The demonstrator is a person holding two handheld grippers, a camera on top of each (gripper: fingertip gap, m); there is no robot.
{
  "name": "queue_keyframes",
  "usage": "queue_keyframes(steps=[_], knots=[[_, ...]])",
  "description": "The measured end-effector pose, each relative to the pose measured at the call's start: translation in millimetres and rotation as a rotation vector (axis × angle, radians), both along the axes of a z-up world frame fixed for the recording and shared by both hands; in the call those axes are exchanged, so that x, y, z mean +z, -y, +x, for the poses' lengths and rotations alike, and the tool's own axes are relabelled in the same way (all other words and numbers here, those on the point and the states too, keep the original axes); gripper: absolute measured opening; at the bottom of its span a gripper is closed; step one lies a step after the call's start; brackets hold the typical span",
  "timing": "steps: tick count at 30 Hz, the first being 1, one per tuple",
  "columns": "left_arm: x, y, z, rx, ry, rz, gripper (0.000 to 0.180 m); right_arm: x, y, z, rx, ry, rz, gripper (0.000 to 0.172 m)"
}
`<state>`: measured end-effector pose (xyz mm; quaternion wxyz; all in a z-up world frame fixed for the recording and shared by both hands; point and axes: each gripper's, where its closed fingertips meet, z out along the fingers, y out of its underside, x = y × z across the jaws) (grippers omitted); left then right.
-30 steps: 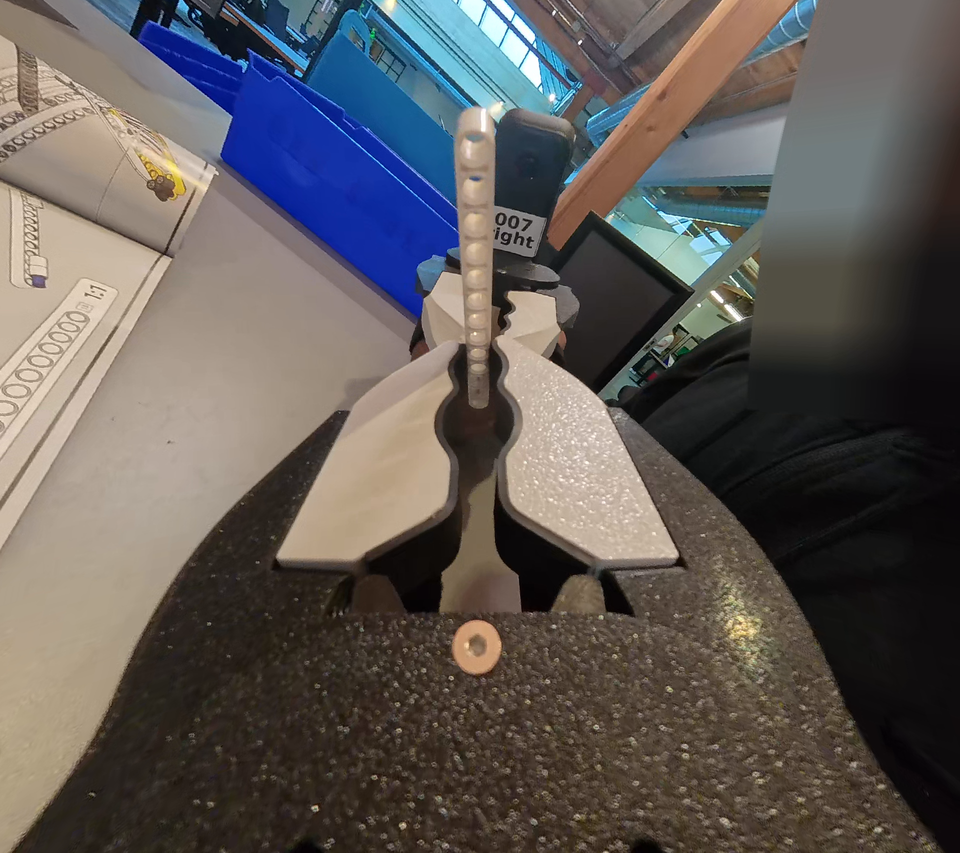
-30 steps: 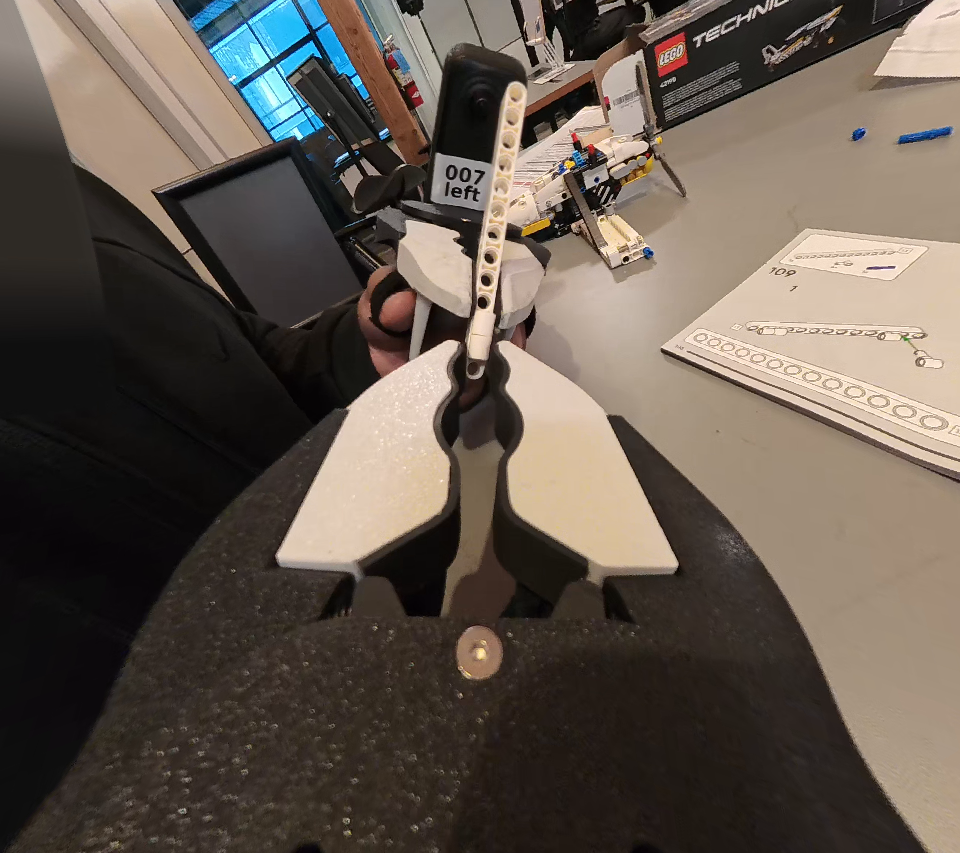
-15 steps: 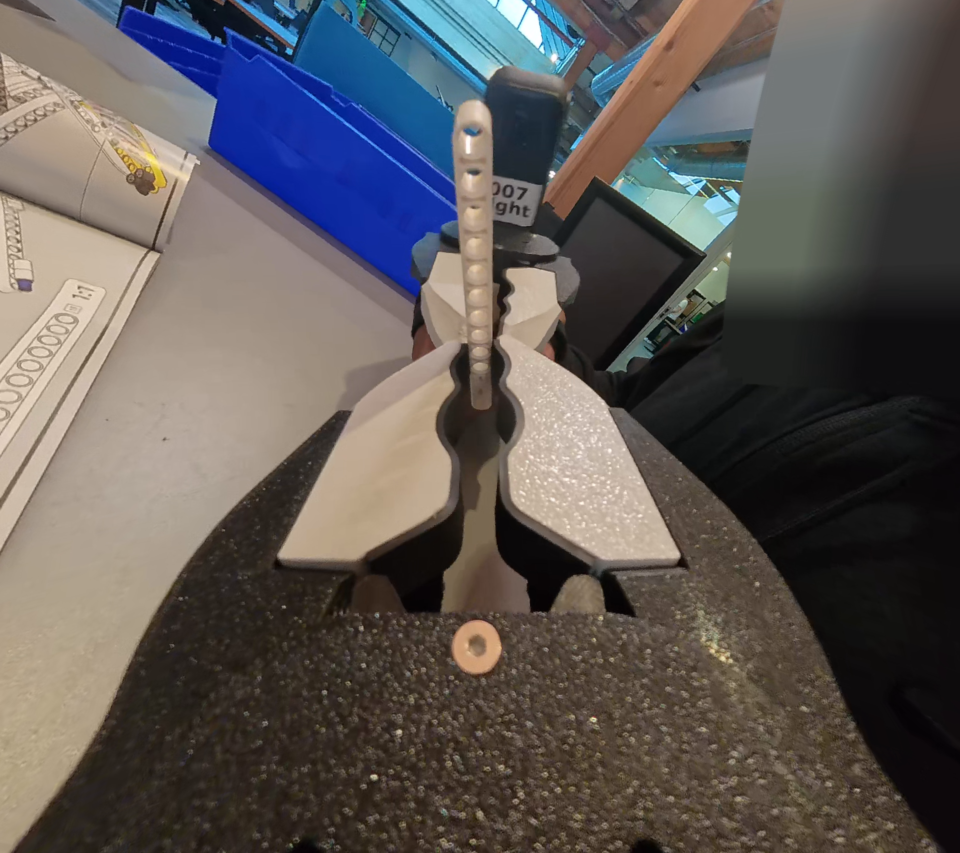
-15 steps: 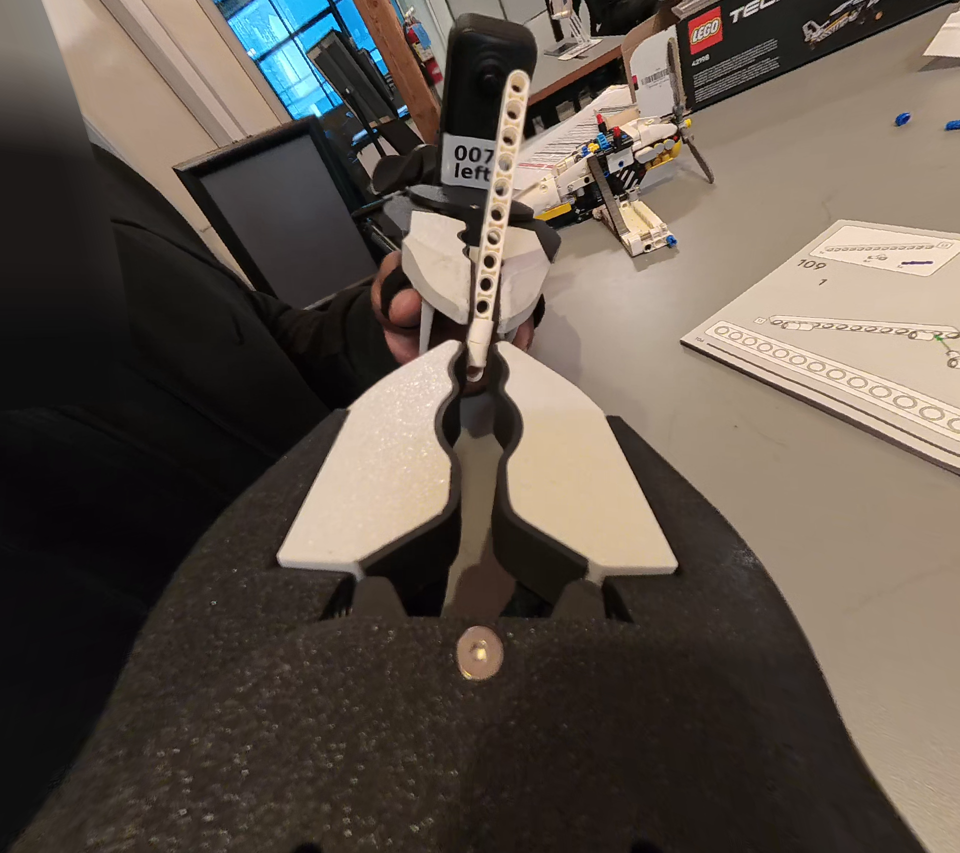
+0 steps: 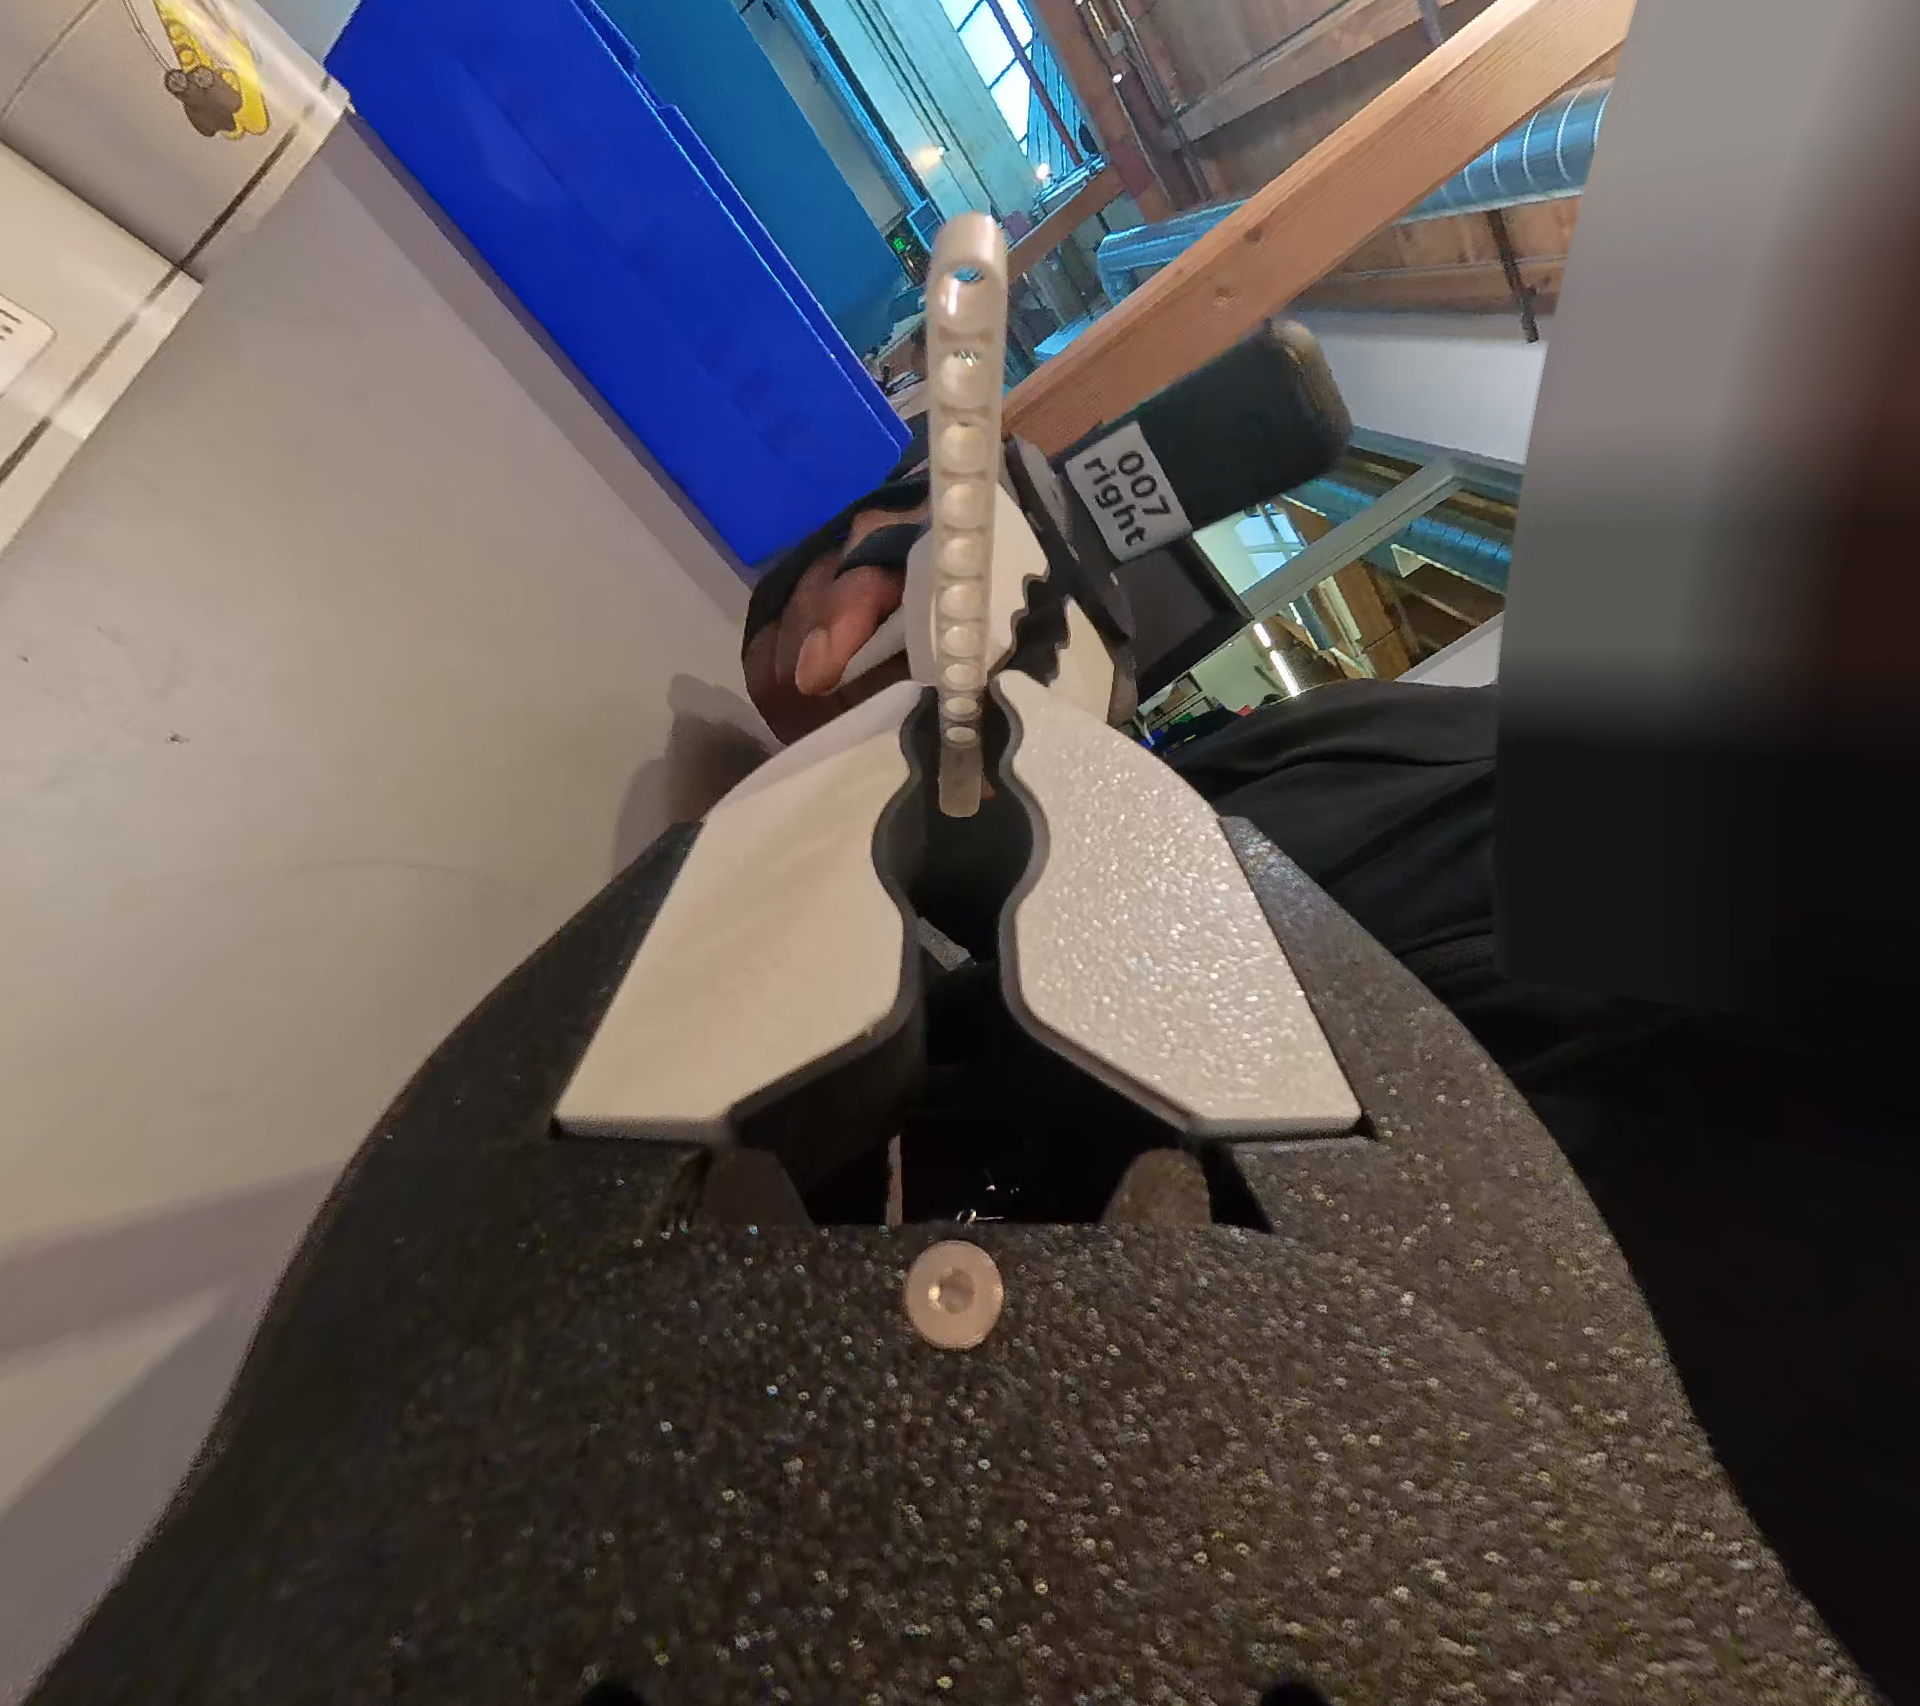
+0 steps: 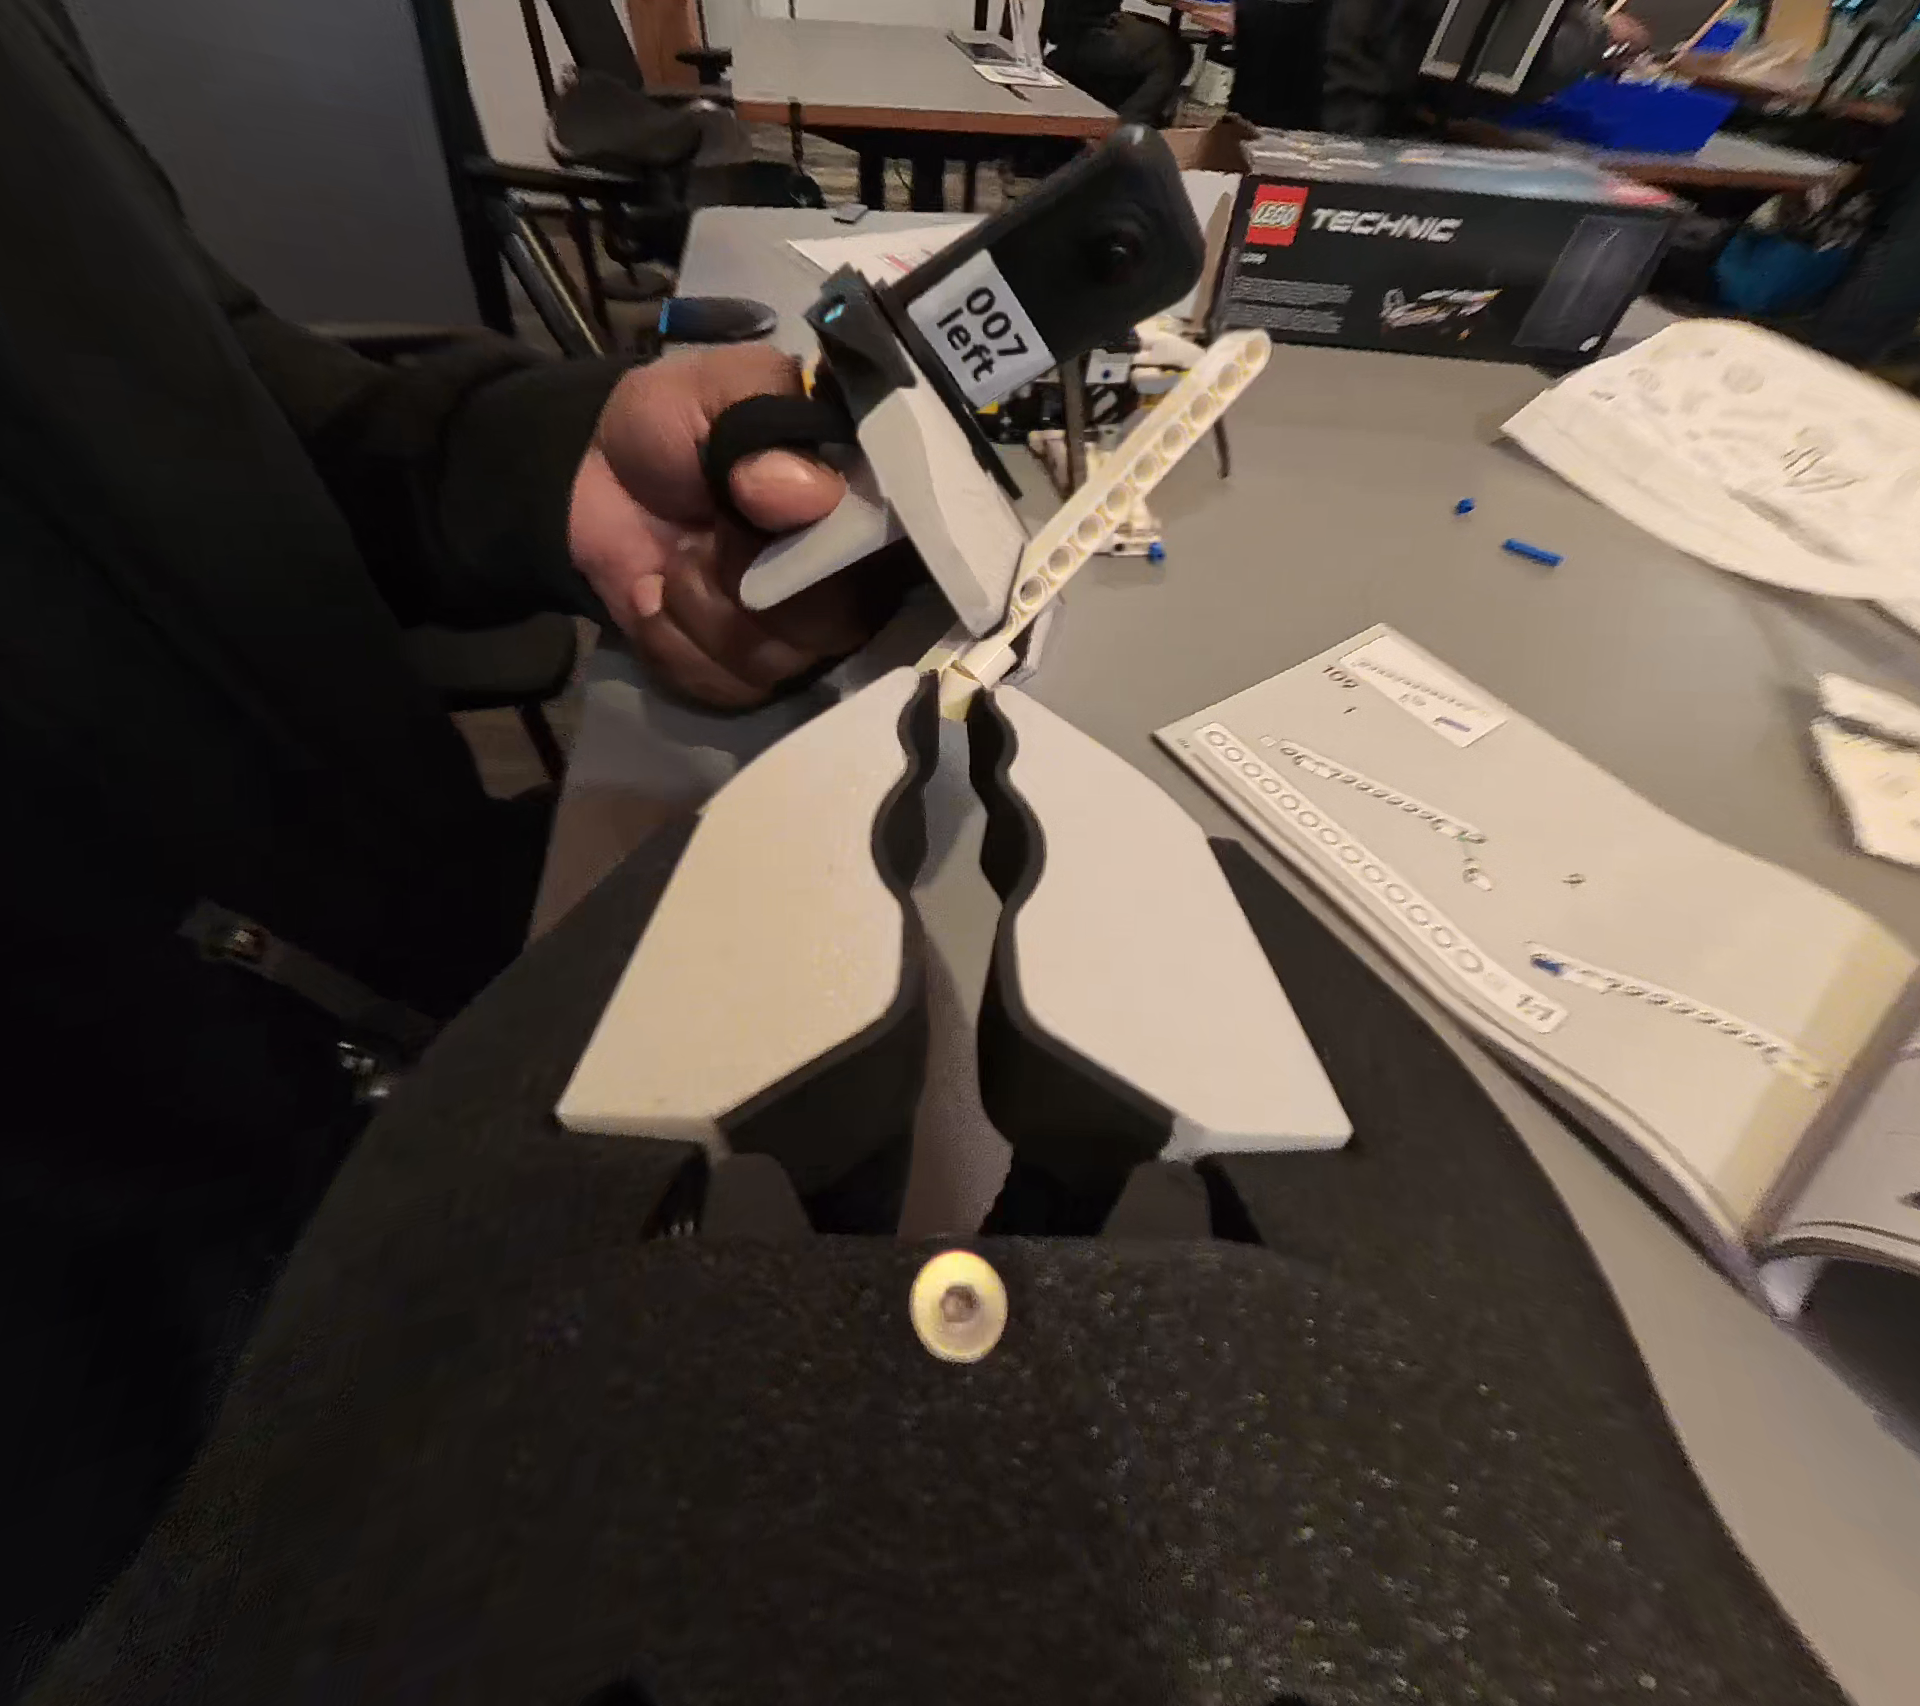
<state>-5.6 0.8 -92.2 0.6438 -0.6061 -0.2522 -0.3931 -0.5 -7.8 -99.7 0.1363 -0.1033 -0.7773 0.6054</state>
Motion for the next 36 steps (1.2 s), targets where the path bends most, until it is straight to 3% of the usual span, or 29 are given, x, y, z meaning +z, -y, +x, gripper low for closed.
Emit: queue_keyframes(steps=[3,9,18,22,26,30,32,36], knots=[[0,0,1,-0.005,0.020,0.008,0.008,1,0,1,-0.018,-0.099,0.051,0.006],[3,1,3,-0.013,-0.021,0.017,0.008,4,1,3,0.003,-0.098,0.017,0.005],[7,-2,15,-0.153,0.212,0.105,0.008,10,-2,17,0.028,-0.560,0.163,0.005],[5,-3,12,-0.121,0.174,0.093,0.008,9,-4,13,0.000,-0.712,0.204,0.005],[11,2,3,0.016,-0.105,0.061,0.008,4,-13,1,-0.025,-0.344,0.083,0.000],[14,6,3,0.079,-0.354,0.015,0.008,9,-13,2,0.076,0.088,-0.108,0.012],[11,4,6,0.076,-0.422,-0.005,0.008,7,-7,6,0.128,0.207,-0.130,0.016],[6,2,13,0.066,-0.535,-0.025,0.008,-1,3,14,0.182,0.275,-0.091,0.018]])
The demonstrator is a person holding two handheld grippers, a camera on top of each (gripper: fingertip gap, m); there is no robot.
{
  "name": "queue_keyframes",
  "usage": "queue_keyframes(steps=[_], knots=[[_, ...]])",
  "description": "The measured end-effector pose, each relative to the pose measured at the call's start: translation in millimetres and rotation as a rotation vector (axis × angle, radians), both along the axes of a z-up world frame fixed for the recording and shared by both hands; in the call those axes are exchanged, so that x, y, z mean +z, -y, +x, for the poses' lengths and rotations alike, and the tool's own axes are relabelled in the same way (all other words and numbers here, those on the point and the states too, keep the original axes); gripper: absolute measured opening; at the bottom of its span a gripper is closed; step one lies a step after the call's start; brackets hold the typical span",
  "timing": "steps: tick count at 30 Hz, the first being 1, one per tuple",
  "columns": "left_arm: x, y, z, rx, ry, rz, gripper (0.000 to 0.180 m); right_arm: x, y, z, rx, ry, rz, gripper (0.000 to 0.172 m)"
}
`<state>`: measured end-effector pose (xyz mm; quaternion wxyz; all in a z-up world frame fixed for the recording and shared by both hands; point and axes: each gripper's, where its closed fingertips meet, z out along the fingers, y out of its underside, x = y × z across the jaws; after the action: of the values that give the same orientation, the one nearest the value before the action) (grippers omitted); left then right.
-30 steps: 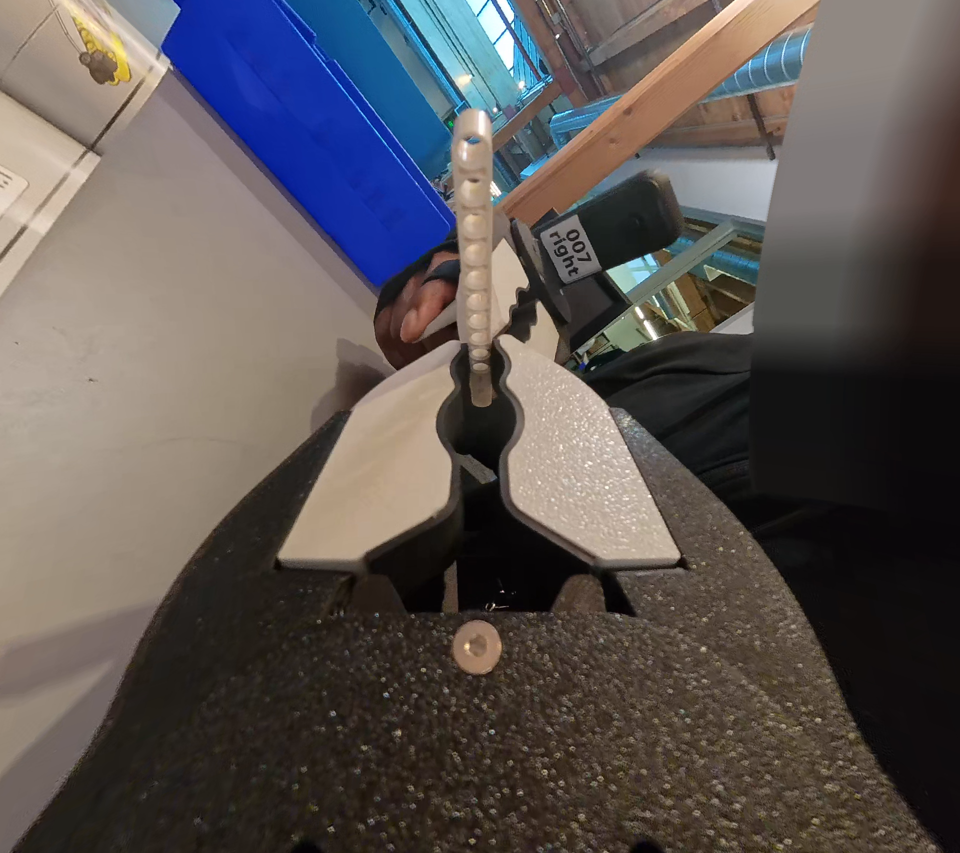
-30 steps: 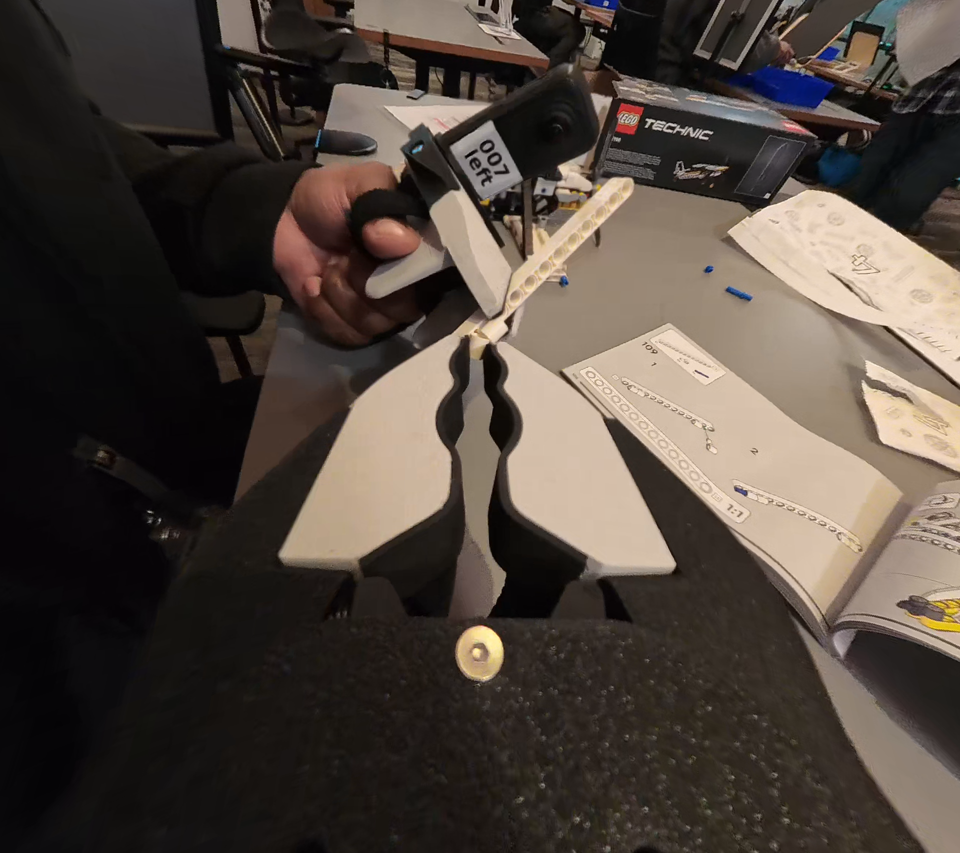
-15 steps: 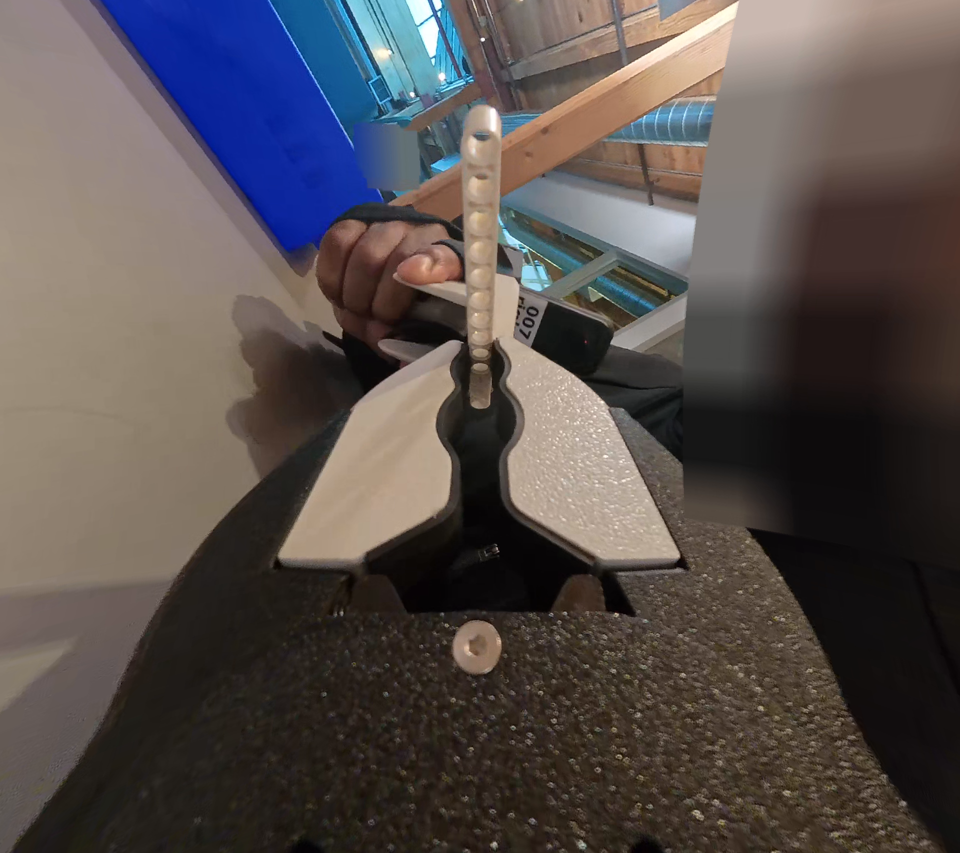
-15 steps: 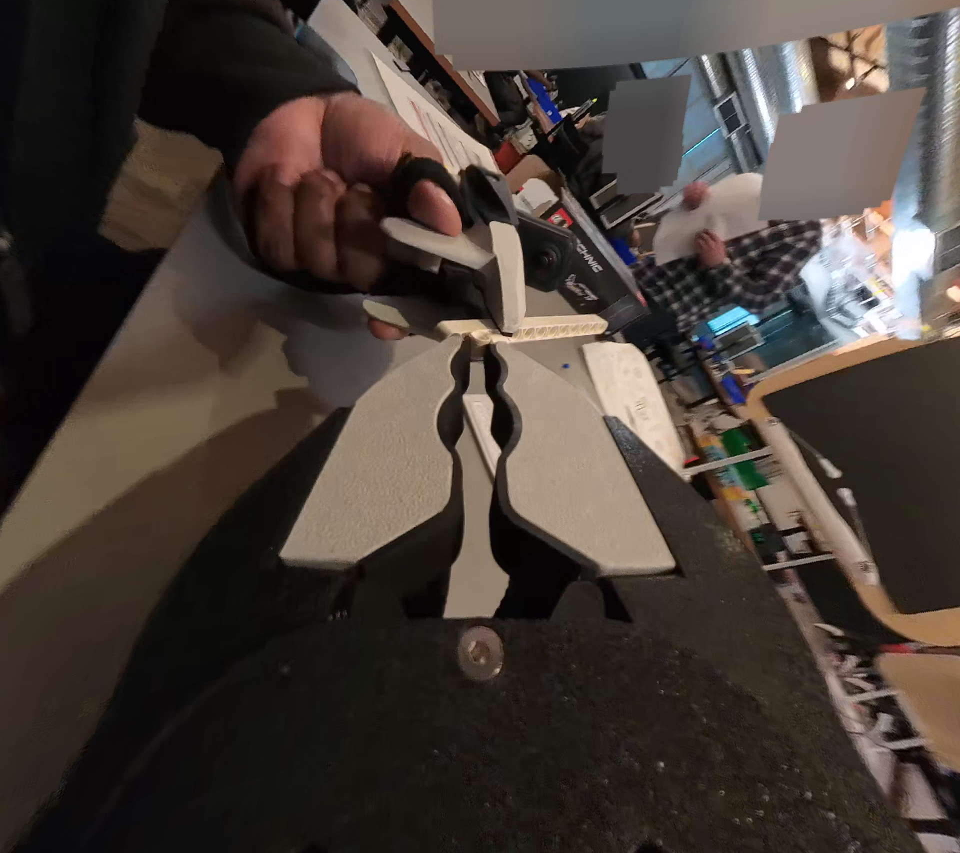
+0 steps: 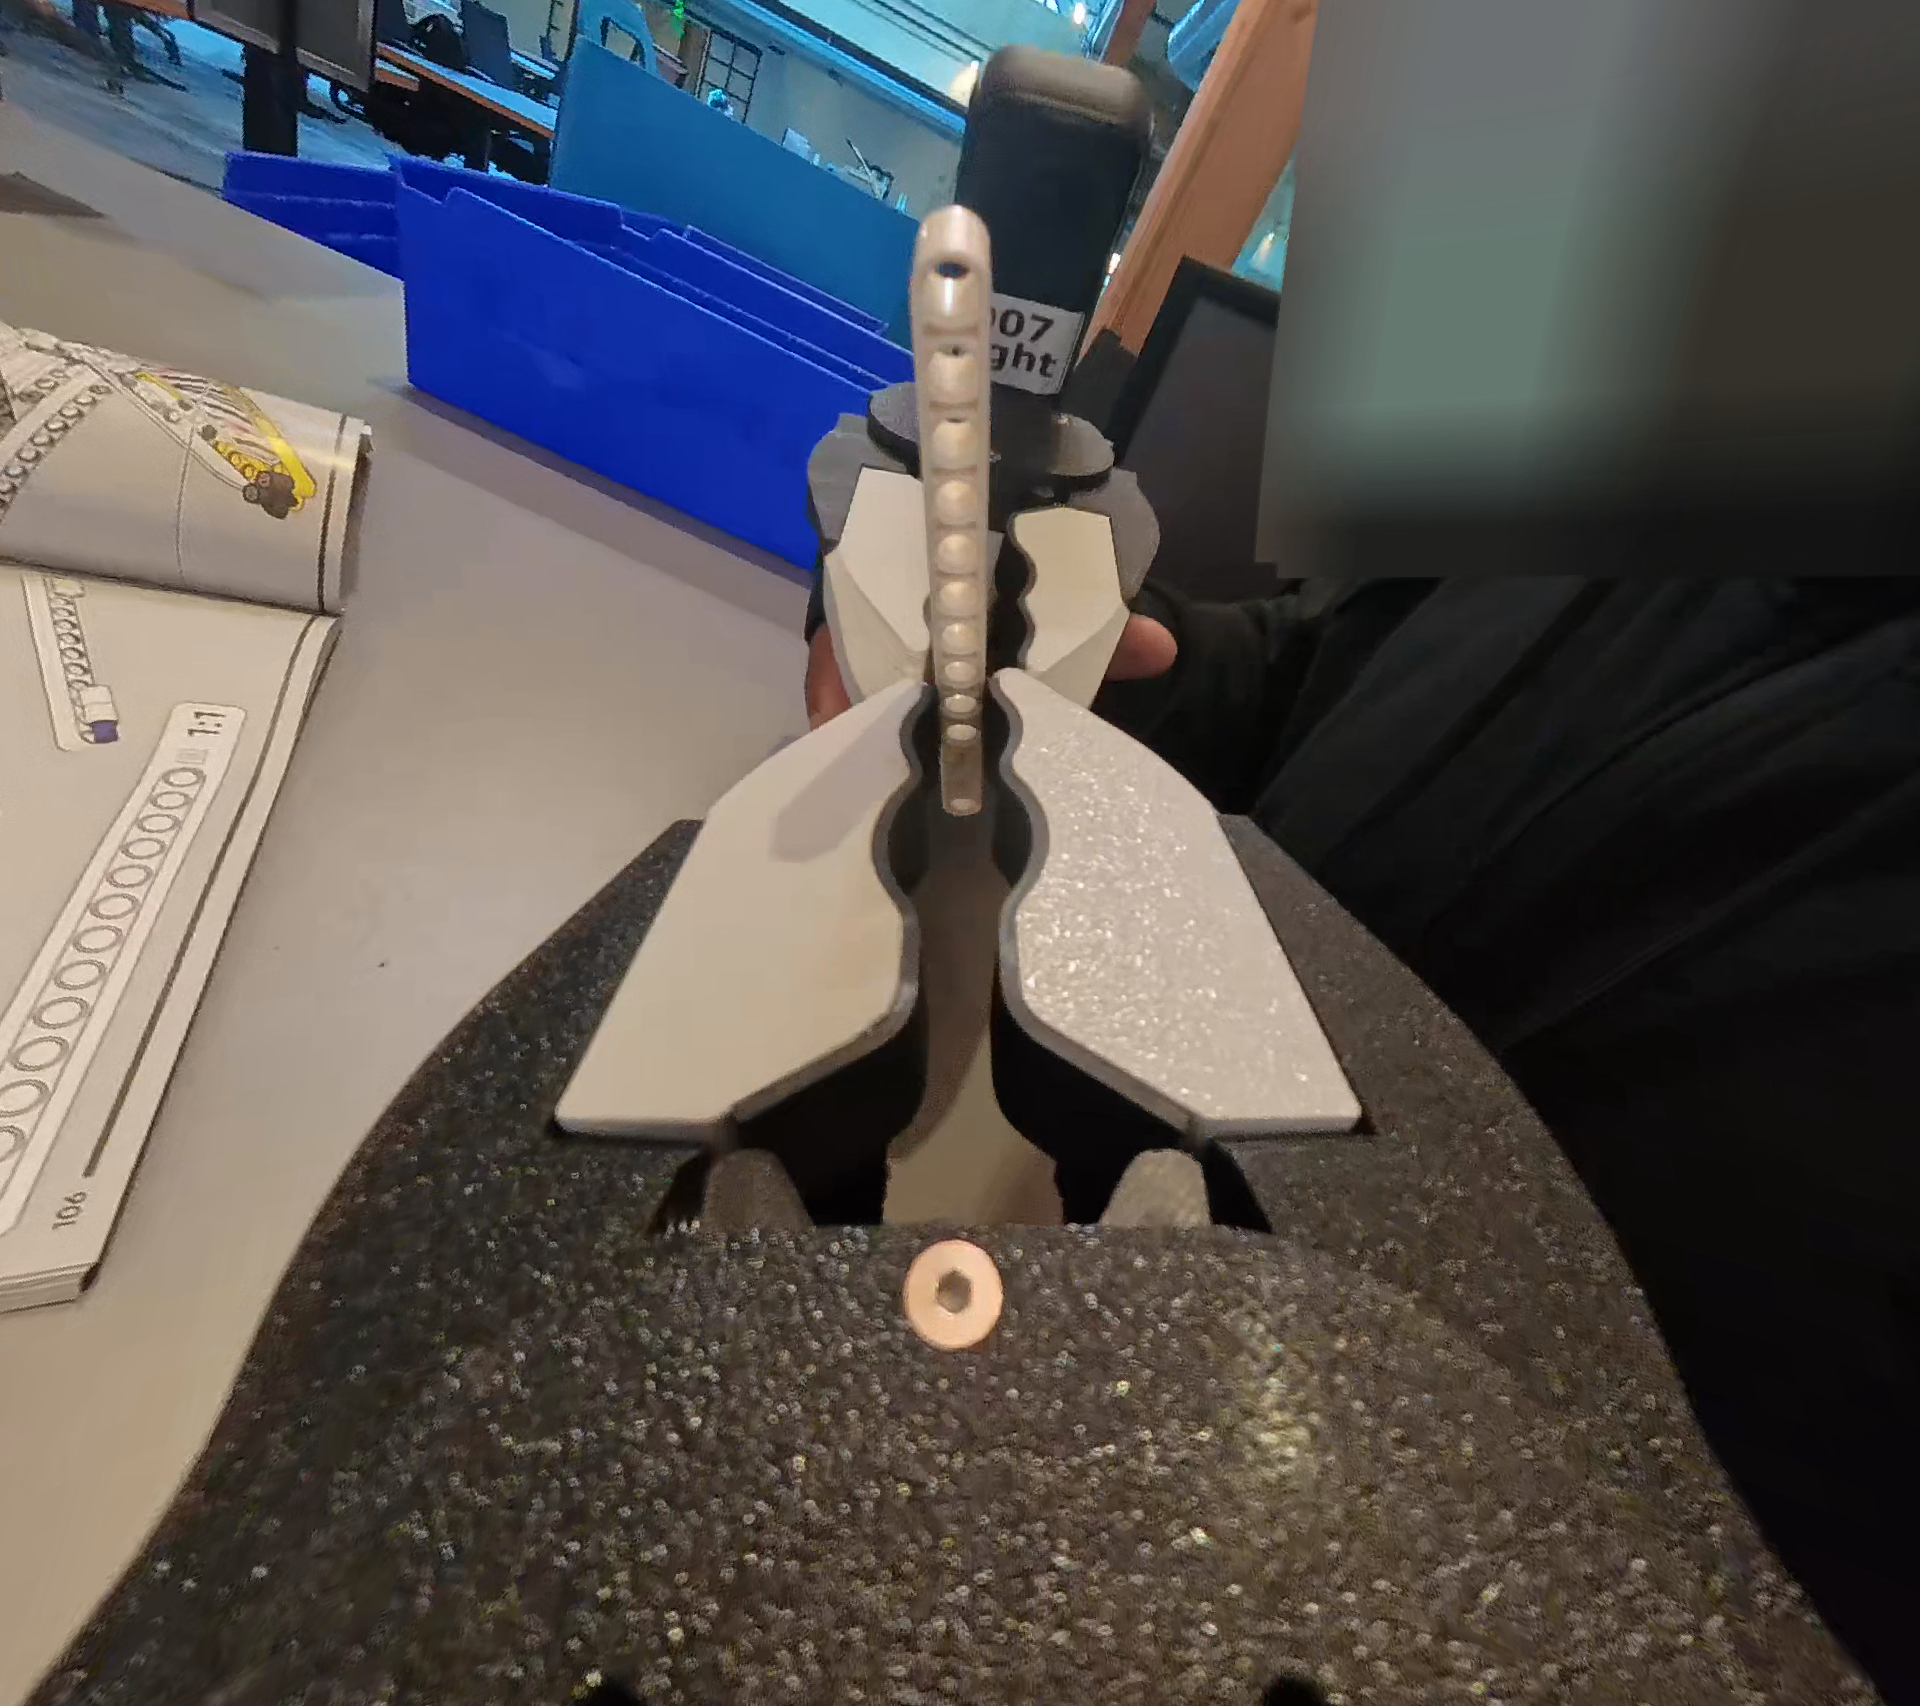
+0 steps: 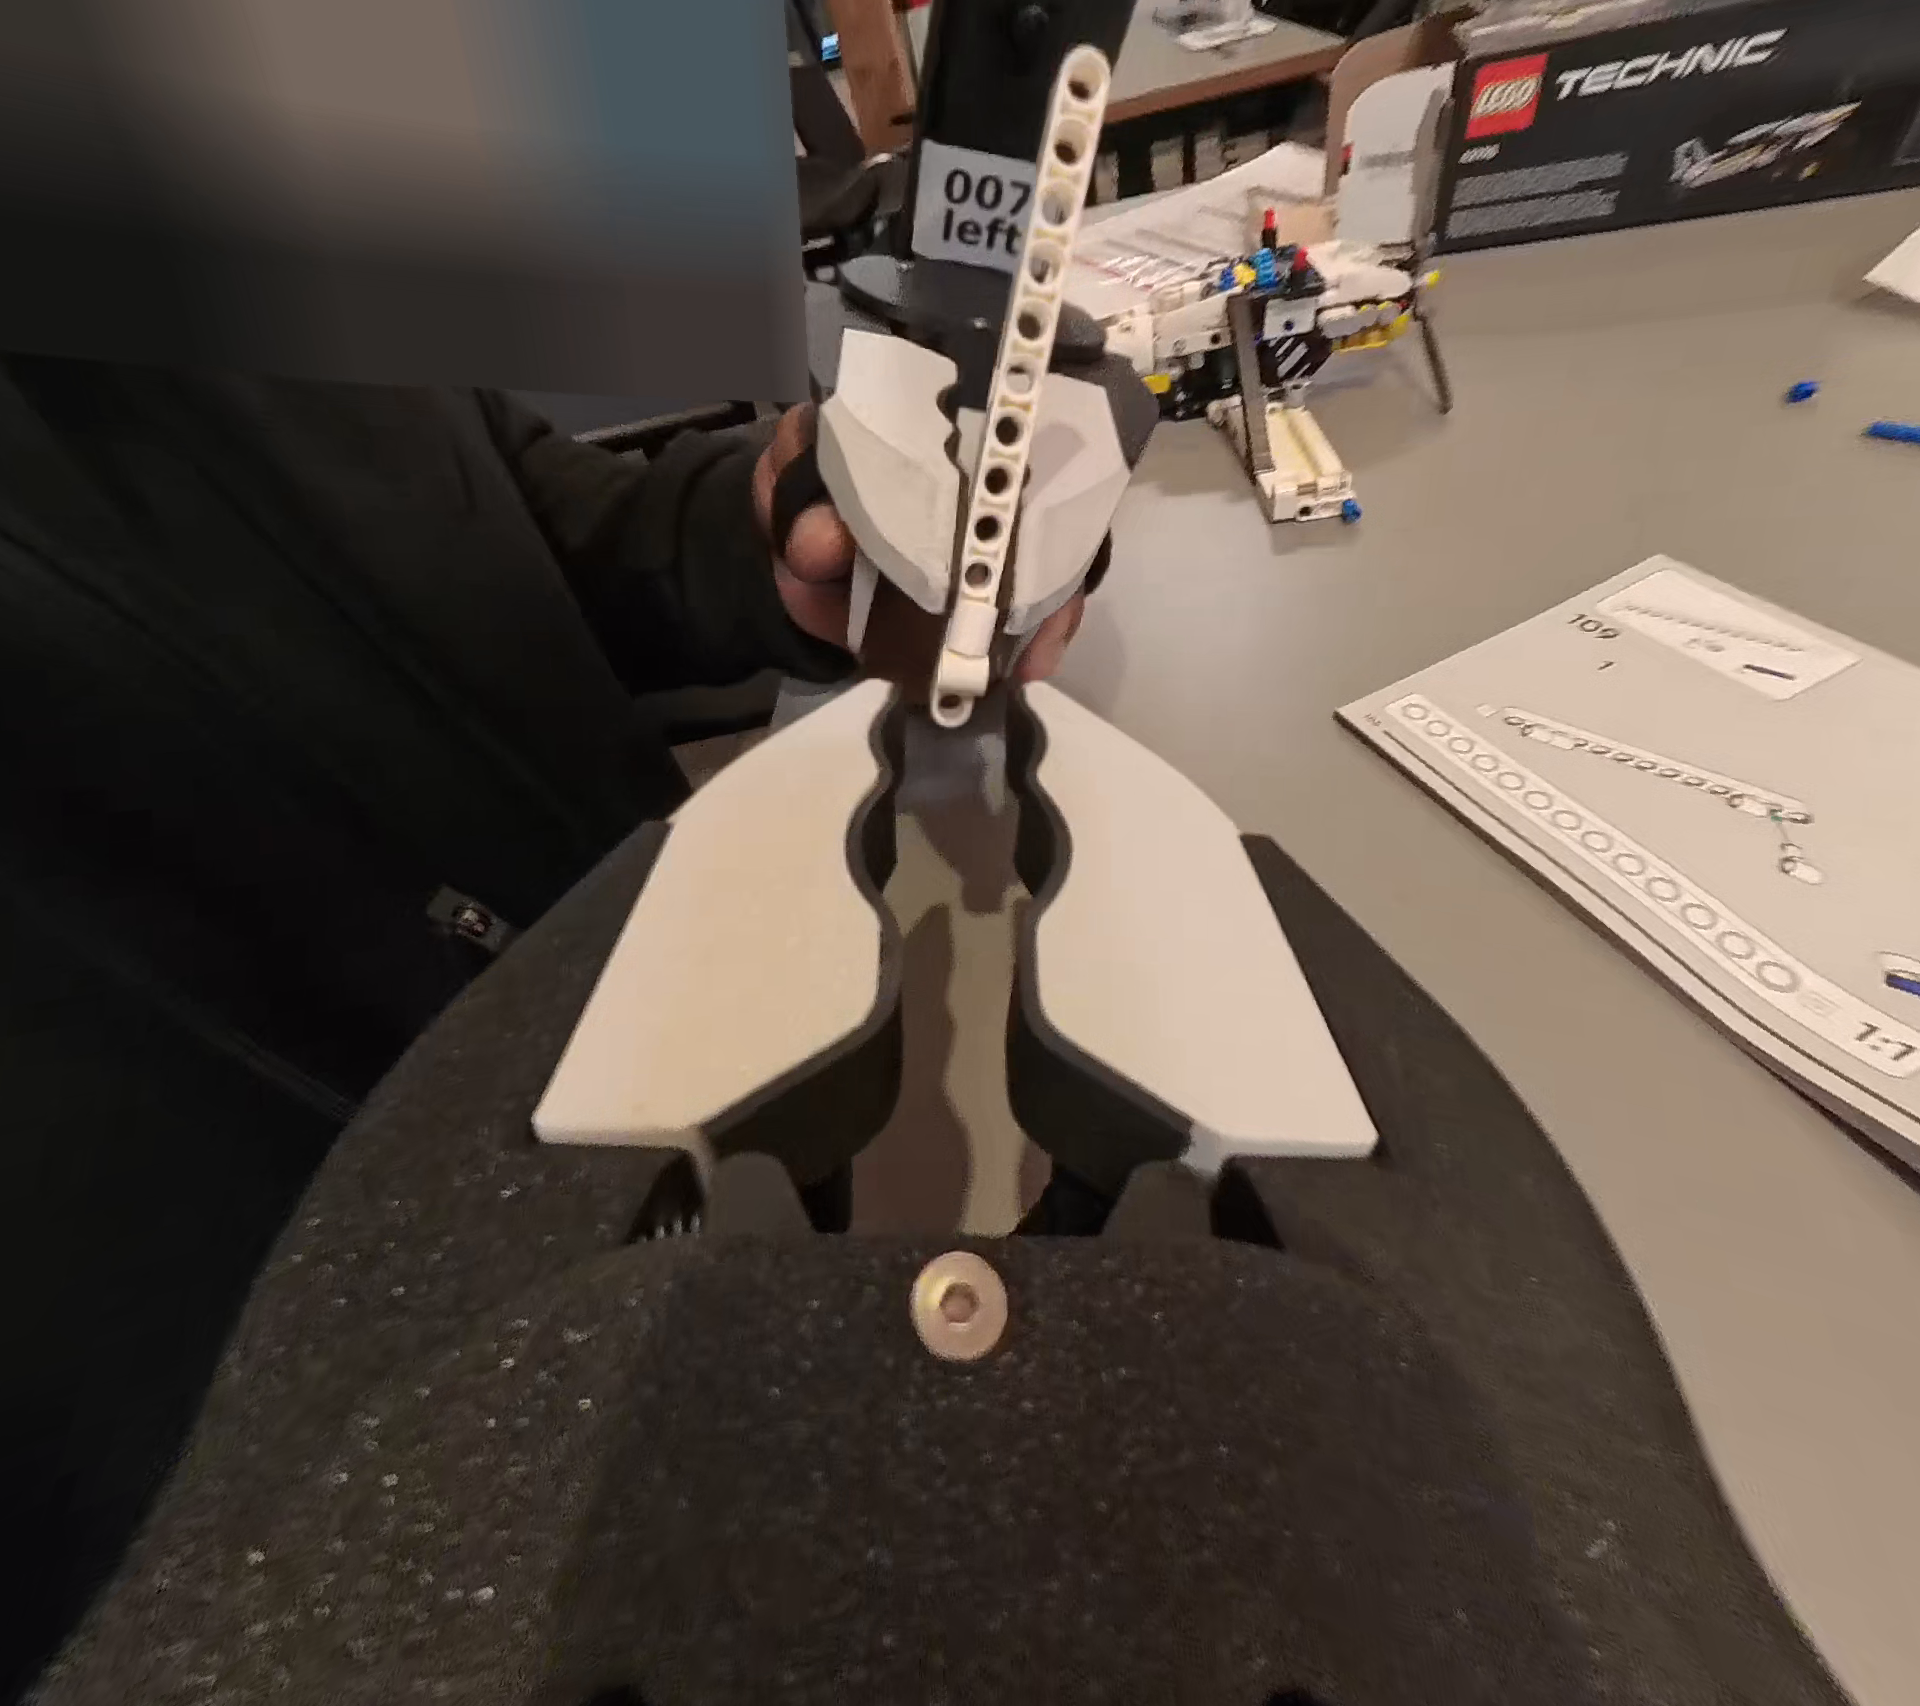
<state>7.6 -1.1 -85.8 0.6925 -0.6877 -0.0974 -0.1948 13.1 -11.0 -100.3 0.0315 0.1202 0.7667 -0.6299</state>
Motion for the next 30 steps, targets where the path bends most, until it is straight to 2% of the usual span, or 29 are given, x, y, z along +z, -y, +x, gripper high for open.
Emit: queue_keyframes(steps=[2,5,10,30], knots=[[-2,0,3,-0.005,-0.039,-0.011,0.008,-1,2,1,0.001,-0.010,0.007,0.008],[-7,1,5,-0.008,-0.074,-0.051,0.008,-6,2,2,0.015,-0.013,0.037,0.008],[-9,3,3,0.004,-0.127,-0.076,0.008,-4,1,-1,-0.013,-0.014,-0.038,0.008],[-13,3,5,-0.004,-0.138,-0.079,0.009,-3,-4,-2,-0.026,0.048,-0.125,0.007]])
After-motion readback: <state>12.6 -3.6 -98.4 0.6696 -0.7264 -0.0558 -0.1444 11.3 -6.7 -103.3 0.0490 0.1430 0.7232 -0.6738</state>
